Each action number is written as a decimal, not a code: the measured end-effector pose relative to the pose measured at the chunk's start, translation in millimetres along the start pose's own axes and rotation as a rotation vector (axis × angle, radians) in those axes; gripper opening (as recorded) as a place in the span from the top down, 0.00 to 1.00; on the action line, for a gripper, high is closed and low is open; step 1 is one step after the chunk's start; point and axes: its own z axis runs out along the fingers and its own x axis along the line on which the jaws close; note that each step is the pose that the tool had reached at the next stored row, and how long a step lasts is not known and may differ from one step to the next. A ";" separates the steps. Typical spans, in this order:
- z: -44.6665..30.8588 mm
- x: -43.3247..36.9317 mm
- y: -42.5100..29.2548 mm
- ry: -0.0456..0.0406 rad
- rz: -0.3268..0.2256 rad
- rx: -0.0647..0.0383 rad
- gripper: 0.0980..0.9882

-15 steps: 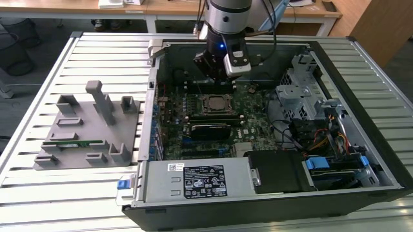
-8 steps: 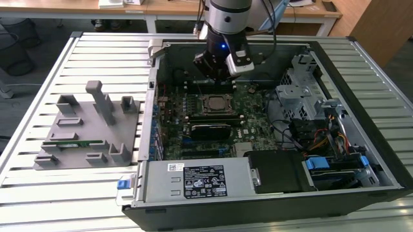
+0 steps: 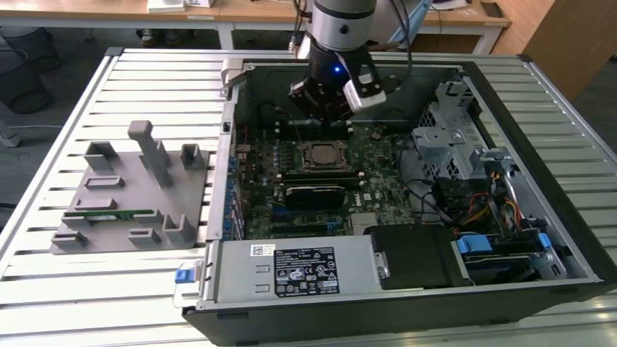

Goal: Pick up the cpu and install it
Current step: 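Install the first cpu locking lever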

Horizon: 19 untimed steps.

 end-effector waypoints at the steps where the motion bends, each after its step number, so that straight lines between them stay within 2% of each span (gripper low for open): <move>1: 0.0 0.0 0.0 0.0003 -0.017 0.000 0.99; 4: 0.2 0.0 0.0 0.0012 -0.065 0.002 0.99; 7: 0.7 2.6 -0.3 0.0000 -0.080 0.001 0.99; 11: 1.5 19.5 -1.8 -0.0128 -0.080 0.000 0.99; 14: 1.8 31.3 -2.9 -0.0172 -0.081 0.000 0.99; 17: 2.4 34.5 -3.2 -0.0173 -0.094 0.000 0.99; 19: 3.0 34.5 -3.2 -0.0166 -0.128 0.001 0.99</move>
